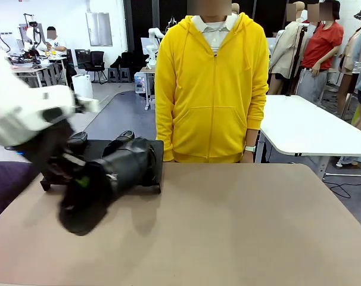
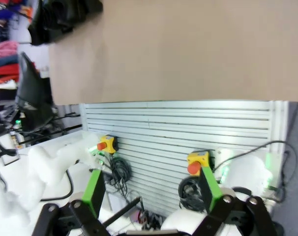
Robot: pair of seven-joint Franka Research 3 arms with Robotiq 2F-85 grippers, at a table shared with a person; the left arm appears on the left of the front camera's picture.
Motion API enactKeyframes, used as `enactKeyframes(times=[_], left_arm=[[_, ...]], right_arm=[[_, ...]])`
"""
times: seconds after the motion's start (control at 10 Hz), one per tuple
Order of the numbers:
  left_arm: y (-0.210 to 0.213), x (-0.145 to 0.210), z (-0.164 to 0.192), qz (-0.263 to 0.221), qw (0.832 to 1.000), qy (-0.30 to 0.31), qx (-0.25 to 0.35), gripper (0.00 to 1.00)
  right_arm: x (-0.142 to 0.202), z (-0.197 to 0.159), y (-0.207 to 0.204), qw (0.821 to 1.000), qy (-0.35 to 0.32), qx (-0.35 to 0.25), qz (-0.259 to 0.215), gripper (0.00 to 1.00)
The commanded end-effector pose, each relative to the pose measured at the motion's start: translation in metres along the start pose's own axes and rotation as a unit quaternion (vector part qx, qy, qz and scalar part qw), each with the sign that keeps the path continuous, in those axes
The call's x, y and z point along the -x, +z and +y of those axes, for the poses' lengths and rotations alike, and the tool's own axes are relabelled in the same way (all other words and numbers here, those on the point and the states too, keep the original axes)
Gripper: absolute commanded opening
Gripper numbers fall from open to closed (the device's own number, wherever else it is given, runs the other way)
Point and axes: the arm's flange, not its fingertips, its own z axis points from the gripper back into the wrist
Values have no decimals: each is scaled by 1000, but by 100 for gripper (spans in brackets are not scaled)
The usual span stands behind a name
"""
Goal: Organize the shoes by placing them on the stand.
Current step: Place the Shoe from the middle of the table onto the Shoes Stand.
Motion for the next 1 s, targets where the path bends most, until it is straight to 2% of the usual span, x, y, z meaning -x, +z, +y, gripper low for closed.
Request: enactKeyframes(times=[0.0,0.1,0.2,0.3,0.4,0.9], left_arm=[[19,45,42,-38,998,36,17,0],[21,61,59,-53,994,91,11,0],[19,74,71,-74,990,118,23,0],[14,76,75,-85,981,175,30,0],[58,24,67,-45,995,93,8,0],[58,24,67,-45,995,93,8,0]], right_arm=[[-2,3,3,1000,12,-17,1,100],[-2,3,3,1000,12,-17,1,100],[-2,3,3,1000,12,-17,1,100],[-2,3,3,1000,12,-17,1,100],[-2,3,3,1000,12,-17,1,100],[-2,3,3,1000,12,-17,1,100]])
